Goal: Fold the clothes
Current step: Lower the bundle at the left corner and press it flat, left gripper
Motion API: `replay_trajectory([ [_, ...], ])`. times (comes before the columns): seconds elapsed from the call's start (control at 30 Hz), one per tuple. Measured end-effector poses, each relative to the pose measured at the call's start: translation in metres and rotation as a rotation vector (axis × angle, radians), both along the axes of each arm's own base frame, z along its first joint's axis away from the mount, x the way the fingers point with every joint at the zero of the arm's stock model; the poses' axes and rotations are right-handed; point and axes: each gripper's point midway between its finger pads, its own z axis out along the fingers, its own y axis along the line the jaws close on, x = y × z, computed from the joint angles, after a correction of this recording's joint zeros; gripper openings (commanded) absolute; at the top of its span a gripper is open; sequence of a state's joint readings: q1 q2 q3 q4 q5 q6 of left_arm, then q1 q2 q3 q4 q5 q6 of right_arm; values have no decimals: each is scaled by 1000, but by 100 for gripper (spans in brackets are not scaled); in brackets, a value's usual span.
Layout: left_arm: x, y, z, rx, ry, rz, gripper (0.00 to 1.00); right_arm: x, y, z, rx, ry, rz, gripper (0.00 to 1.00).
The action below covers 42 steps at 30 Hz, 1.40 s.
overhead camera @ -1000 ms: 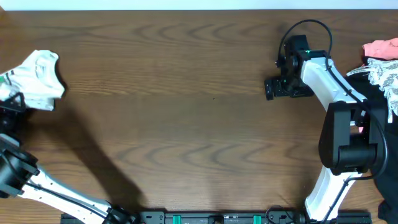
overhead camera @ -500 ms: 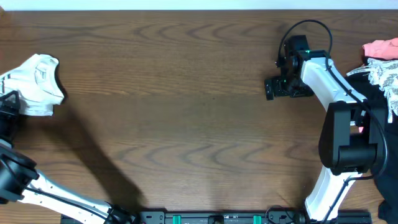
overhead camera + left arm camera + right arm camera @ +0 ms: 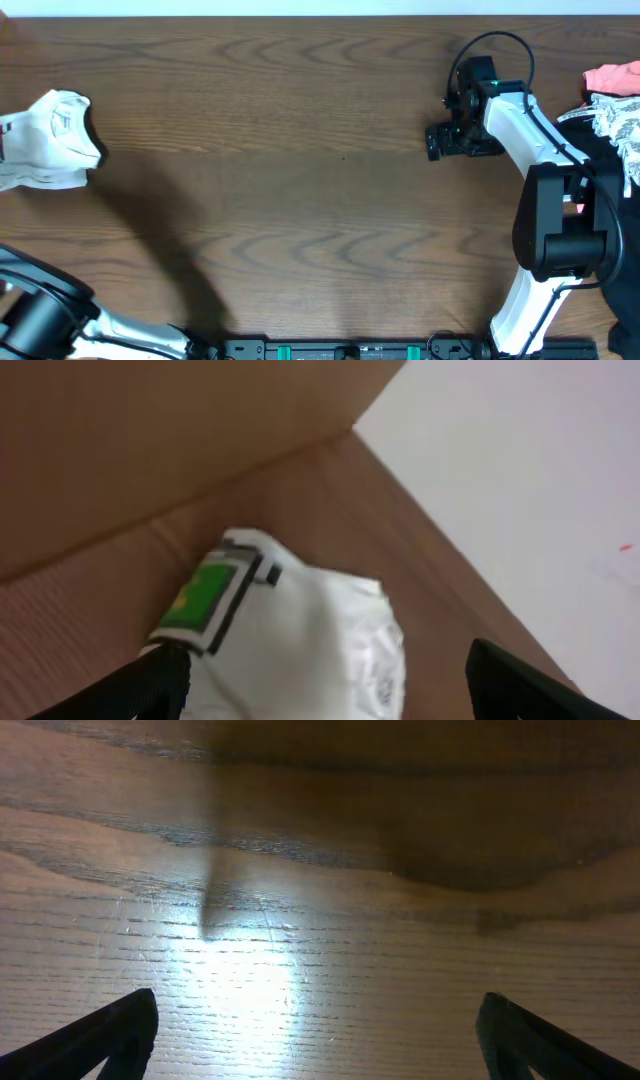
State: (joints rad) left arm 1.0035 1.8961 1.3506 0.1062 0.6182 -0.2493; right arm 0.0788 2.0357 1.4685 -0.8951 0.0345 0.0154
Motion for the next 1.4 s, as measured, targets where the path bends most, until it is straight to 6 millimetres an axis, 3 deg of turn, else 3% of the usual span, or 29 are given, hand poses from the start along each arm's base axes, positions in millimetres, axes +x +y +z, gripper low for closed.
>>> replay_trajectory([
  [0.07,6,-9,11,28,8,-9,78,0,0,0,0,0,0,99],
  [0.13,17,-23,14,41,24,-38,59,0,0,0,0,0,0,99],
  [0.17,23,-33,10,40,41,-61,42,0,0,0,0,0,0,99],
  [0.2,29,-41,7,42,58,-85,32,0,0,0,0,0,0,99],
  [0.27,42,-61,-2,55,96,-144,19,0,0,0,0,0,0,99],
  [0.33,55,-76,-9,80,123,-189,14,0,0,0,0,0,0,99],
  [0.43,67,-89,-22,109,167,-217,13,0,0,0,0,0,0,99],
  [0.6,66,-77,-38,142,212,-189,6,0,0,0,0,0,0,99],
  [0.97,39,-90,-92,59,412,-232,6,0,0,0,0,0,0,99],
  [1.23,15,-76,-119,96,602,-125,6,0,0,0,0,0,0,99],
  [1.4,5,-76,-165,48,695,-129,6,0,0,0,0,0,0,99],
])
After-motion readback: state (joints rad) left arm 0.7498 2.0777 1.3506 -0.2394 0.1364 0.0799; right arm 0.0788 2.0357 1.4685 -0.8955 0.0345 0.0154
